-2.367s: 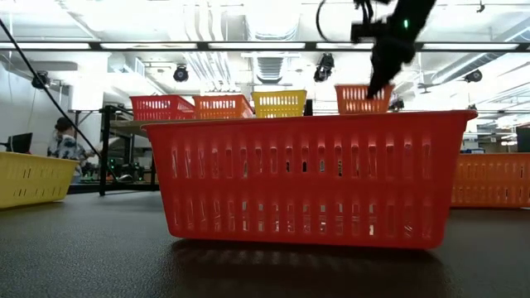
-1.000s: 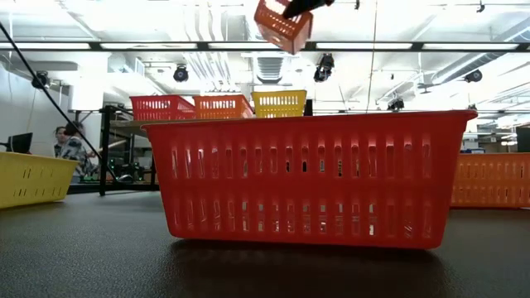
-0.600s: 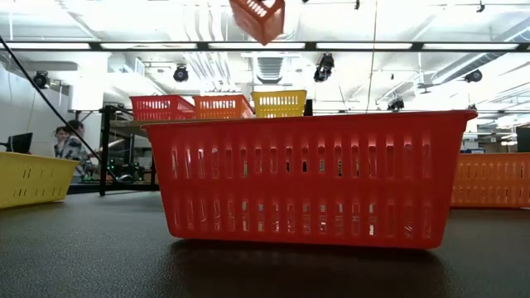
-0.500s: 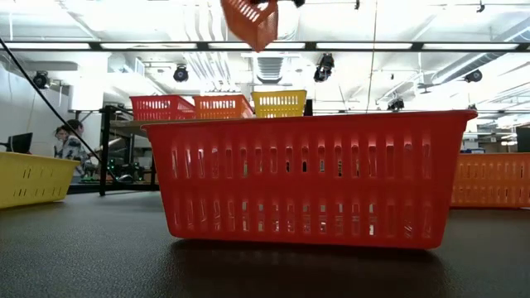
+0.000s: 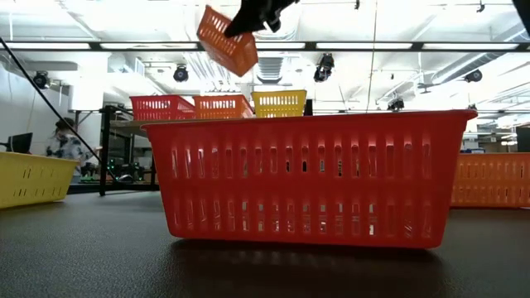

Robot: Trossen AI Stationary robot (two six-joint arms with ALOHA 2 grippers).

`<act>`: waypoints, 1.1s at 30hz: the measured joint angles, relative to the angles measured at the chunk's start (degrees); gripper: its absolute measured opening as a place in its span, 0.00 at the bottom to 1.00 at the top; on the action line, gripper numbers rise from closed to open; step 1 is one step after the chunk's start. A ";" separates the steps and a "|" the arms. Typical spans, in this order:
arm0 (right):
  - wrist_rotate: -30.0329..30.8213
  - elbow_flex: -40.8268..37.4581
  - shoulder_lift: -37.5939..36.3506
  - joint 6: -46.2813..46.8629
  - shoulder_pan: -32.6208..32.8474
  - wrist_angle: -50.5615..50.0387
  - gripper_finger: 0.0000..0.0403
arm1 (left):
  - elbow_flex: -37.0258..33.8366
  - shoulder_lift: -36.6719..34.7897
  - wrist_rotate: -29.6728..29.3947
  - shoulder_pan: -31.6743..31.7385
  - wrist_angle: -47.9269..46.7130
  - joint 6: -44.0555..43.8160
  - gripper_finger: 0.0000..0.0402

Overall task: Stack baskets on shelf by color
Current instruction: Stack the top orange bin on the other orange bin on the shelf

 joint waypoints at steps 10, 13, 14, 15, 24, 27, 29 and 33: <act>0.01 2.82 5.15 -1.87 -4.09 -0.20 0.02 | -1.20 -2.14 -0.02 0.00 0.25 0.02 0.02; 0.06 2.82 5.90 -3.14 -5.25 0.01 0.02 | -1.46 -2.75 -0.02 0.00 0.23 0.07 0.02; 0.05 2.82 6.05 -3.36 -5.55 0.11 0.02 | -1.46 -2.92 -0.02 0.00 0.38 0.06 0.02; 0.01 2.82 6.35 -3.51 -5.93 0.02 0.02 | -1.46 -3.07 -0.02 0.00 0.29 0.07 0.02; -0.04 2.61 7.81 -4.36 -7.20 0.61 0.03 | -1.44 -2.75 -0.02 -0.02 0.56 0.52 0.02; -0.14 2.59 8.36 -4.36 -7.22 0.89 0.05 | -1.44 -2.87 -0.01 -0.01 0.58 1.14 0.02; -0.08 2.58 8.94 -4.36 -7.23 0.96 0.07 | -1.44 -2.91 -0.02 -0.01 0.73 1.16 0.02; -0.05 2.52 9.97 -4.36 -7.25 1.65 0.14 | -1.44 -2.91 -0.02 -0.02 0.69 1.18 0.02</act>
